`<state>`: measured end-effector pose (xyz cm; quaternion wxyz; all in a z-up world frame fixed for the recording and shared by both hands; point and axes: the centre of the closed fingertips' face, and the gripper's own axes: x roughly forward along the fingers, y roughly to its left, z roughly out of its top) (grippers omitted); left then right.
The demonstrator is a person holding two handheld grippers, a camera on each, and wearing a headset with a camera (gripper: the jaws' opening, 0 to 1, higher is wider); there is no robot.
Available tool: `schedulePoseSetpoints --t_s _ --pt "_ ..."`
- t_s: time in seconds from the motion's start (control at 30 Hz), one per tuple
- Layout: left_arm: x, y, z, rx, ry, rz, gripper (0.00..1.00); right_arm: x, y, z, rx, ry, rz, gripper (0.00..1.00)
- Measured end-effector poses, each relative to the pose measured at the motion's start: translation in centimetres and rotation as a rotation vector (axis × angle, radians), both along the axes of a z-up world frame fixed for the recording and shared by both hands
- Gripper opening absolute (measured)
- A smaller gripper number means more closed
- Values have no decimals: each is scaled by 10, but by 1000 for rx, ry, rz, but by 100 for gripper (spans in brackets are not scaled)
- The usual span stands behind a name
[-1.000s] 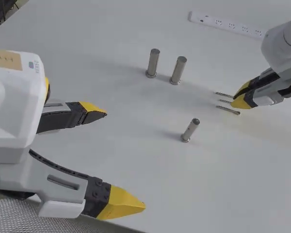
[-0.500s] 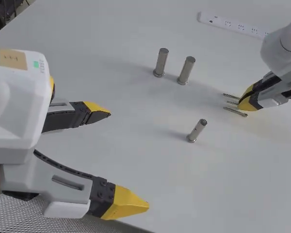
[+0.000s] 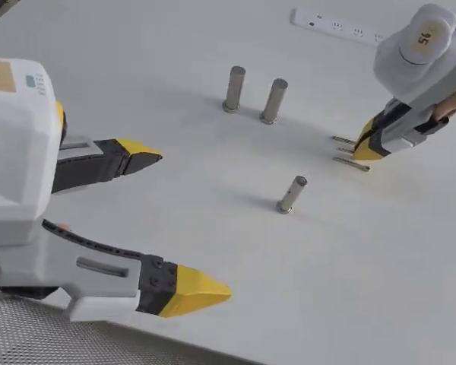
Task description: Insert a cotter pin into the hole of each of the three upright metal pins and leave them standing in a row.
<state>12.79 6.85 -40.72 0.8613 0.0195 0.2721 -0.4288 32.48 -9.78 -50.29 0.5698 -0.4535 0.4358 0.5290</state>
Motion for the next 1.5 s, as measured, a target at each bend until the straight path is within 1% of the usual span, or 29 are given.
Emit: schedulePoseSetpoints --t_s 0.07,0.1,0.13,0.17,0.2,0.23,0.27,0.37,0.4,0.5,0.53,0.6,0.67,0.77,0.8,0.83,0.87,0.9,0.93,1.03,1.1,1.17,1.2,1.27,1.37,1.4,1.47,1.5 --pt "-1 1 -1 16 -4 0 86 0 0 -1 -11 -4 -1 2" --pt "-1 1 -1 27 -18 -4 85 1 0 -1 -16 -6 3 1" --pt "0 1 -1 26 -19 -2 83 1 0 -1 -19 -8 4 1" --pt "0 1 0 21 -17 4 83 2 0 -1 -20 -10 3 0" --pt "1 1 1 3 -14 13 82 3 0 -1 -20 -15 -5 0" --pt "1 1 2 -3 -15 16 81 4 0 -1 -21 -24 -6 0" --pt "1 1 3 -7 -18 15 80 6 1 -1 -19 -38 31 0" --pt "0 0 4 -8 -21 10 73 6 0 0 -13 -28 -3 0" --pt "-1 -1 3 -7 -17 7 73 6 0 0 -6 -21 -25 0" --pt "-3 -3 2 2 -12 -7 72 6 0 1 5 -14 -31 0" --pt "-4 -3 1 4 -11 -12 71 6 0 1 7 -20 -21 0" --pt "-6 -4 0 9 -8 -17 70 5 1 1 6 -48 12 0" --pt "-8 -5 -1 21 -8 -26 70 4 2 1 -3 -61 8 0" --pt "-8 -6 -2 39 -20 -33 70 4 3 2 -34 -72 16 0" --pt "-7 -7 -2 37 -20 -31 69 3 3 2 -40 -75 23 0" --pt "-6 -7 -1 27 -12 -22 69 3 4 2 -51 -83 38 0" --pt "-5 -8 -1 18 -9 -11 68 6 1 3 -78 -116 56 0" --pt "-2 -8 1 12 -24 0 66 8 -2 3 -110 -147 86 0" --pt "-1 -8 2 12 -28 2 65 6 -6 3 -137 -159 115 0" --pt "2 -10 4 3 -35 8 65 -4 -6 5 -111 -130 87 0" --pt "5 -11 6 2 -53 13 63 0 -10 7 -102 -135 72 0" --pt "7 -13 7 -7 -52 14 61 -2 -12 14 -89 -149 60 0" --pt "8 -15 9 -22 -50 16 61 -4 -13 19 -75 -156 48 0" --pt "9 -19 11 -33 -56 7 60 -6 -13 28 -47 -168 34 0" --pt "9 -27 12 -46 -51 -20 58 -10 -15 39 -25 -185 24 0" --pt "9 -29 13 -52 -47 -26 54 -5 -18 41 -15 -192 19 0" --pt "10 -32 13 -54 -38 -22 52 -7 -19 45 -5 -198 15 0" --pt "9 -35 11 -62 -5 -26 52 -9 -19 49 2 -207 14 0"
